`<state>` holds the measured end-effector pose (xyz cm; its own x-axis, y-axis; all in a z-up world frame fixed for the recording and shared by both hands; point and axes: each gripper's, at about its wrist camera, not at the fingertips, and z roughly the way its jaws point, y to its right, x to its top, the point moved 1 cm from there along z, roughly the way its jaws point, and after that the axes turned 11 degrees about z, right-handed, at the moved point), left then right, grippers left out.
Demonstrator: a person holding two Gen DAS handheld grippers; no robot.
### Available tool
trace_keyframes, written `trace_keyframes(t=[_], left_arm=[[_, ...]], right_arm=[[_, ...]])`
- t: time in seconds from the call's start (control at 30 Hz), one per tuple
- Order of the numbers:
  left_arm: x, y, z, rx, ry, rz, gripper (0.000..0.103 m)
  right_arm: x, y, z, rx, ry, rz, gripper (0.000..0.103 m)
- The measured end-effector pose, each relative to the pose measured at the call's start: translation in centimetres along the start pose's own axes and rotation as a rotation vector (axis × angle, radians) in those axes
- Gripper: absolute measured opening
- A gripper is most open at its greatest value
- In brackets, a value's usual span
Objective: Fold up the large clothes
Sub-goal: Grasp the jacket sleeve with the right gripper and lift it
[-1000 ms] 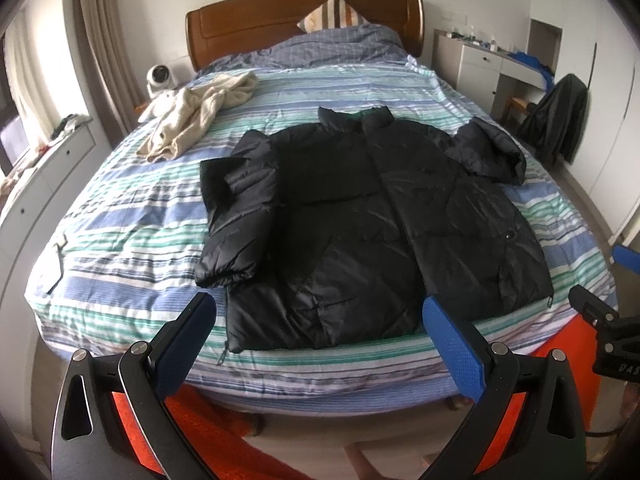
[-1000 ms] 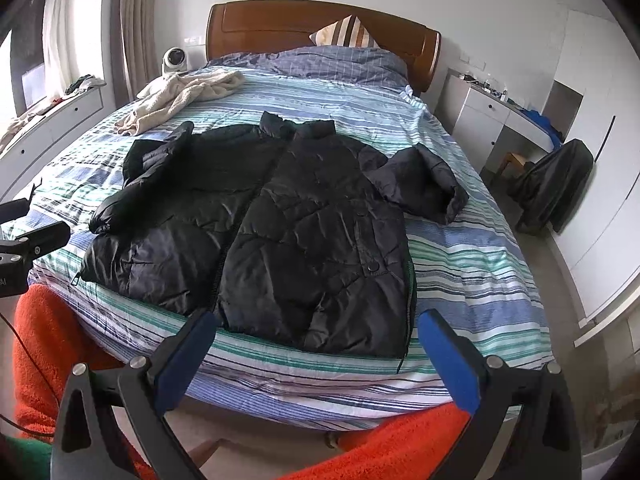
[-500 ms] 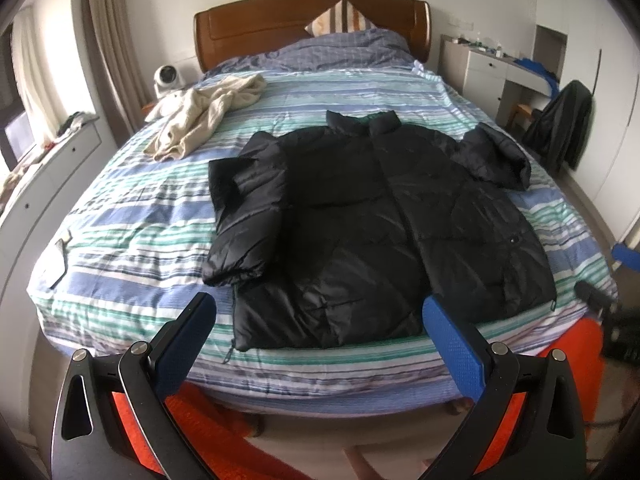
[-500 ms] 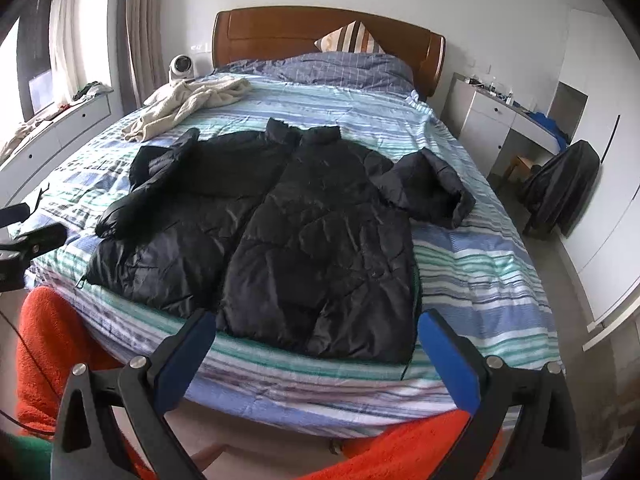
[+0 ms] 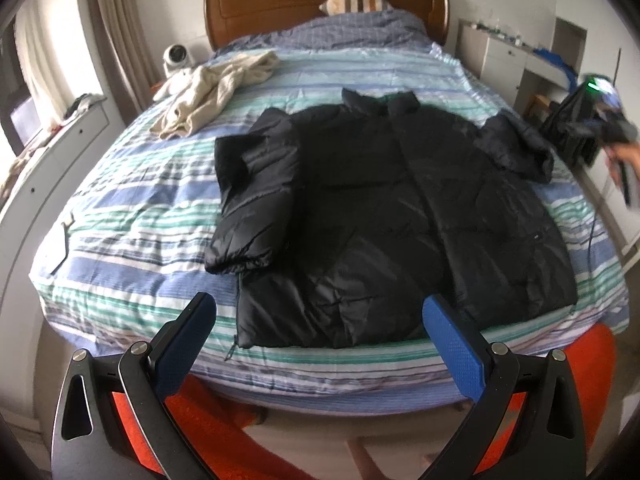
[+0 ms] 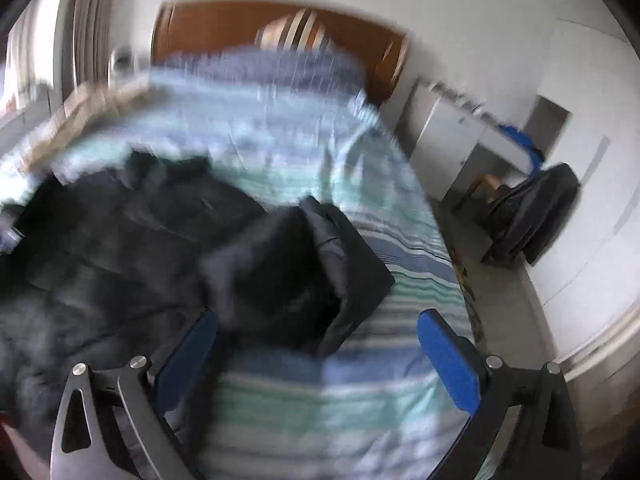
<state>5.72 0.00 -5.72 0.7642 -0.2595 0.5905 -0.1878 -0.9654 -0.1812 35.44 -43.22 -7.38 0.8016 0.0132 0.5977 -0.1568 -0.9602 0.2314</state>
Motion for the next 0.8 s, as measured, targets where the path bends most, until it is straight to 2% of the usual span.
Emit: trace_keyframes(t=[0.1,0.17,0.2,0.23,0.27,0.33,0.43,0.5,0.57,0.63,0.67,0.73,0.77,0.8], left_arm=[[0.1,-0.1,0.4,0.031,-0.020,-0.003,0.103],[0.2,-0.3,0.7,0.049,-0.037,-0.017,0.103],[0.1,-0.4,0.9,0.053,-0.044,-0.022,0.103],[0.0,-0.5,1.2,0.056,-0.055,-0.027,0.103],[-0.1,-0.6,1.5,0.059,-0.070,-0.030,0.103],[-0.3,-0.8,2.1,0.060,-0.088,-0.032,0.103],[-0.3,-0.8,2.8,0.041,-0.101,-0.034,0.103],[-0.1,-0.6,3.1,0.016,-0.099,-0.029,0.103],[0.2,-0.1,3.1,-0.007,-0.084,-0.020,0.103],[0.5,0.8,3.2,-0.035,-0.069,-0.008,0.103],[0.6,1.3,3.2,-0.053,-0.066,-0.001,0.103],[1.0,2.3,2.9,-0.091,-0.063,0.016,0.103],[1.2,2.7,2.6,-0.103,-0.057,0.026,0.103],[1.4,2.9,2.1,-0.103,-0.046,0.038,0.103]], right_arm=[[3.0,-0.3,8.2,-0.035,-0.119,-0.004,0.071],[3.5,0.1,12.2,-0.054,-0.158,0.030,0.068],[3.5,0.3,14.0,-0.079,-0.179,0.051,0.057],[3.1,0.9,15.0,-0.094,-0.193,0.074,0.041],[2.8,1.7,15.6,-0.086,-0.197,0.128,0.012],[2.1,4.2,14.0,-0.065,-0.113,0.253,0.009],[-0.3,9.2,7.7,-0.028,0.050,0.481,0.008],[-3.6,13.1,2.7,0.046,0.141,0.656,0.008],[-8.7,16.8,-1.2,0.117,0.200,0.840,0.008],[-13.8,18.9,-1.9,0.166,0.174,0.983,0.009],[-16.7,19.2,-1.0,0.183,0.117,1.033,0.014],[-21.0,19.0,1.4,0.162,-0.016,1.076,0.025],[-23.8,18.7,2.4,0.149,-0.082,1.125,0.034],[-25.8,18.5,2.9,0.174,-0.114,1.184,0.034]])
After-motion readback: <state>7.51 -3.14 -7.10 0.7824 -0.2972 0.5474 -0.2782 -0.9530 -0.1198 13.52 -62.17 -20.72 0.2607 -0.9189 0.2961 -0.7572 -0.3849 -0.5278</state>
